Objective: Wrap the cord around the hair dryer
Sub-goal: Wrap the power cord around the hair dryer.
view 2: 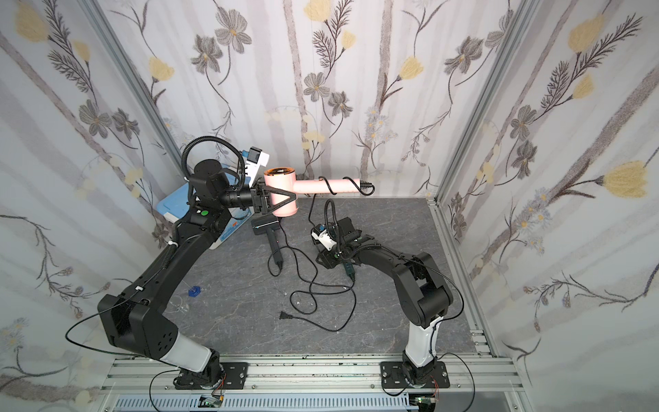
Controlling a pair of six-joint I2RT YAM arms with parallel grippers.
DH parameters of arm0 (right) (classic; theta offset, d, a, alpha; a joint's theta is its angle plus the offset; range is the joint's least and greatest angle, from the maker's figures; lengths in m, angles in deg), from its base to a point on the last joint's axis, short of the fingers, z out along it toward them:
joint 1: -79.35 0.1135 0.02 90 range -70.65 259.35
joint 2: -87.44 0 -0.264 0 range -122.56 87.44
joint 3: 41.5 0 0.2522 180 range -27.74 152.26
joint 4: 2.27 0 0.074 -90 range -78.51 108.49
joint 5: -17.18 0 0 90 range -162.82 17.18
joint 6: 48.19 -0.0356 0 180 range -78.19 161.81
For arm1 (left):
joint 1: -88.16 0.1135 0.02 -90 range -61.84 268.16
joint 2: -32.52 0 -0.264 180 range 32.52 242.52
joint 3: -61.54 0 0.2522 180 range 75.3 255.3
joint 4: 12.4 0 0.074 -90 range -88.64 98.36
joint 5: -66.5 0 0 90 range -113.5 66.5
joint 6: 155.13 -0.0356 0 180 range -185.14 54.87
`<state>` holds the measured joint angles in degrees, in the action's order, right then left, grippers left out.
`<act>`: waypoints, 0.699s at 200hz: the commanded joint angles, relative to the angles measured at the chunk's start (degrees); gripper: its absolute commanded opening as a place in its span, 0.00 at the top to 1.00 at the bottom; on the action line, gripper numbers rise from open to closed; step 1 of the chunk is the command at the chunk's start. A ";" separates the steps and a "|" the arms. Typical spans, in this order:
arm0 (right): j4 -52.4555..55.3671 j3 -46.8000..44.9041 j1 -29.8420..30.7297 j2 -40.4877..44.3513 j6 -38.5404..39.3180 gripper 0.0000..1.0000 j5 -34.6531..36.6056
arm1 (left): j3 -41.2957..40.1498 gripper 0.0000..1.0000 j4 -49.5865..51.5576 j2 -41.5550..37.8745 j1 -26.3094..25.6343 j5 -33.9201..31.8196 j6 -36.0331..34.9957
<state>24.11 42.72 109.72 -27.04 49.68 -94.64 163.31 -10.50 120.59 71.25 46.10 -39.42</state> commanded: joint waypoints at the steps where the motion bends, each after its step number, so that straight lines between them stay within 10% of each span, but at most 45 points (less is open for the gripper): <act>1: -2.91 -0.76 0.13 0.27 -1.59 0.67 0.63 | 0.32 1.00 -4.36 -0.53 0.03 -0.57 0.24; 29: -4.47 -3.31 0.04 1.75 -2.26 1.00 -0.10 | 0.24 1.00 -5.46 -0.22 0.01 -1.17 1.27; 140: 1.16 -14.61 2.34 22.47 -3.03 1.00 11.34 | 2.14 1.00 -8.47 5.28 5.87 -17.86 7.35</act>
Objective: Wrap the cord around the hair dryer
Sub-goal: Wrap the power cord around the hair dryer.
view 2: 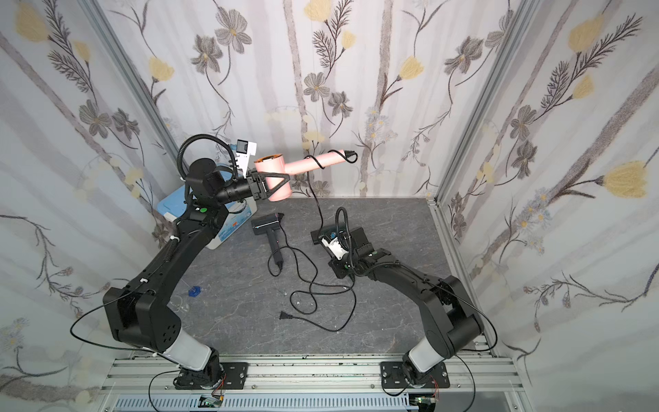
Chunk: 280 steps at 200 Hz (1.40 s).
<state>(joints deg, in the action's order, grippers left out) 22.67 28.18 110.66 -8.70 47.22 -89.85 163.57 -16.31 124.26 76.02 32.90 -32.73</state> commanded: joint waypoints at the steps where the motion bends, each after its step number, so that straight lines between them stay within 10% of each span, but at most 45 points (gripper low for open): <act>1: 2.83 -0.05 1.61 4.25 -0.52 1.00 6.92 | 1.98 1.00 -2.38 1.73 1.13 -4.69 0.48; 144: 28.42 37.69 10.92 13.93 19.44 1.00 45.62 | 12.94 1.00 46.24 8.39 -8.85 -9.10 -36.29; 203: 23.48 50.32 5.73 8.48 27.89 1.00 39.81 | 11.10 1.00 58.66 7.80 -17.19 -7.69 -47.82; 280: 23.34 54.91 -9.47 -3.69 24.41 1.00 12.03 | 2.17 1.00 48.95 -3.22 -17.99 14.27 -46.61</act>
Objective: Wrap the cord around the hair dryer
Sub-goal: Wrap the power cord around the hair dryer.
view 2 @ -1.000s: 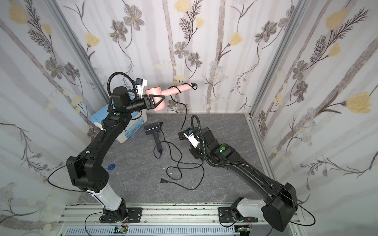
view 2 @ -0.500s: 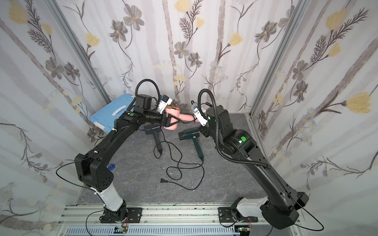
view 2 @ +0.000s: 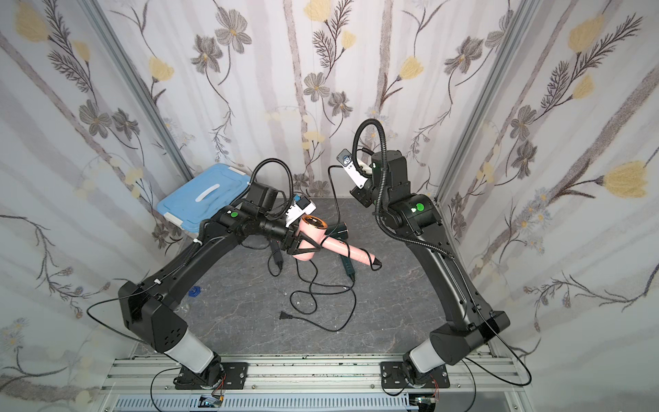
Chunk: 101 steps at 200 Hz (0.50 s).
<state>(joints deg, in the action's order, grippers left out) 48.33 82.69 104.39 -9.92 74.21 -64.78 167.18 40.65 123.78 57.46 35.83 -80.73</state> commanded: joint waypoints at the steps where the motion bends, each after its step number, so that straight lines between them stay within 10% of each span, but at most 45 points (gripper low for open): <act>1: -2.31 0.36 -3.39 -2.65 -2.73 1.00 -13.39 | -1.52 1.00 -8.36 -2.84 0.60 11.56 1.68; 101: -6.58 -6.78 -11.50 -13.16 -14.09 1.00 -45.02 | -8.20 1.00 -55.79 -5.86 8.05 16.68 37.99</act>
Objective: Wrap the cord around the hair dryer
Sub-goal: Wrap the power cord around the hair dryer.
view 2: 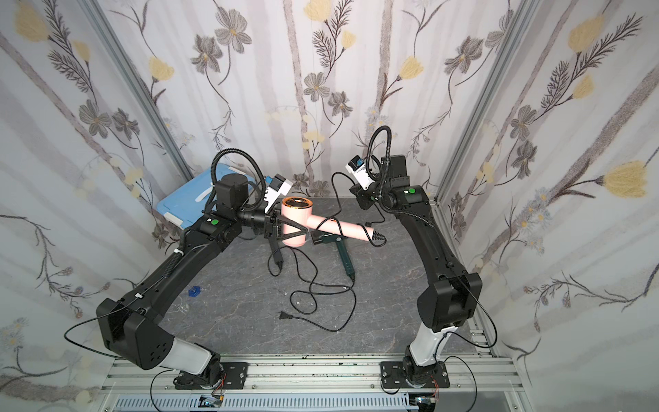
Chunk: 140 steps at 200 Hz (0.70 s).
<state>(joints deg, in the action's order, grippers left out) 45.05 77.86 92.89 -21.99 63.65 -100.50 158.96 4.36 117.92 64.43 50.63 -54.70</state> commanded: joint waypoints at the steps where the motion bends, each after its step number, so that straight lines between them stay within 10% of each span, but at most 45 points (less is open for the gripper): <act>1: -3.40 -2.05 -0.01 -1.12 -3.64 1.00 -9.53 | 0.01 1.00 -20.13 0.05 1.11 1.80 12.40; 58: -15.73 -18.30 1.20 2.62 -11.81 1.00 -15.07 | 4.23 1.00 -43.49 7.09 4.68 -5.39 34.94; 140: -27.83 -37.10 5.78 11.67 -19.53 1.00 -14.99 | 3.32 1.00 -39.65 8.99 10.25 -22.52 35.80</act>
<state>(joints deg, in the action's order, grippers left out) 23.30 43.90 97.33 -12.61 47.19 -115.27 162.76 -31.79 127.28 72.96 36.90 -20.08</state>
